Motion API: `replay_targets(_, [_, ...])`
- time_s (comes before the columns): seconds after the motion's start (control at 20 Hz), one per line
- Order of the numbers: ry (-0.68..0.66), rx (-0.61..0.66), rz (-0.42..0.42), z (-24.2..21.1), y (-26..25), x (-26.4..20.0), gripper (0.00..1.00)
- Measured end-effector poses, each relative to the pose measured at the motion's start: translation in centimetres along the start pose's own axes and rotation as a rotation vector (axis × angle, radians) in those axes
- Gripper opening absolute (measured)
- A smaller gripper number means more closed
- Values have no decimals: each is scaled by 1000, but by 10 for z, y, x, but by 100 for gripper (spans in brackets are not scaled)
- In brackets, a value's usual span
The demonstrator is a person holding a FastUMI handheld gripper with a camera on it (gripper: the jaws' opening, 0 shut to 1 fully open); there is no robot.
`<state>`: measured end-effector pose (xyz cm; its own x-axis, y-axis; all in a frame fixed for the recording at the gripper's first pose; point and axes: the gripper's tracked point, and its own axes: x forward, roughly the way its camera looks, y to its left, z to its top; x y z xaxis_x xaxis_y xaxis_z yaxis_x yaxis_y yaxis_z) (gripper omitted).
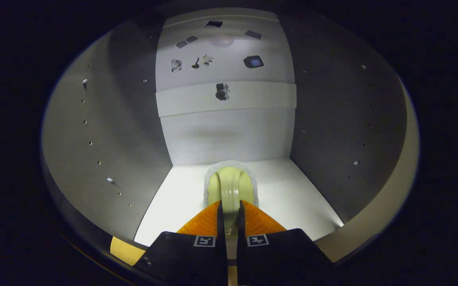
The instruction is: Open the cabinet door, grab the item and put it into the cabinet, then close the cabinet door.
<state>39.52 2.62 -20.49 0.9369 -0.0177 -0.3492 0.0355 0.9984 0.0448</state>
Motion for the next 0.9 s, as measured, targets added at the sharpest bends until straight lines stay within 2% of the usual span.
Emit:
replay_targets(0.05, [-11,-7,0,1,-1,2,17])
replay_targets(0.2, [-20,2,28,-1,1,13,18])
replay_targets(0.25, [-15,4,32,-3,1,15,23])
replay_targets(0.35, [18,1,35,-15,-1,23,24])
replay_targets(0.5, [13,6,42,-15,1,30,31])
replay_targets(0.6, [-3,11,56,-11,4,27,30])
replay_targets(0.7, [-34,-3,65,-3,6,13,33])
replay_targets(0.75, [-60,-21,66,4,8,-1,36])
replay_targets(0.85, [-138,-42,80,25,16,-40,37])
replay_targets(0.9, [-185,-41,91,36,21,-64,48])
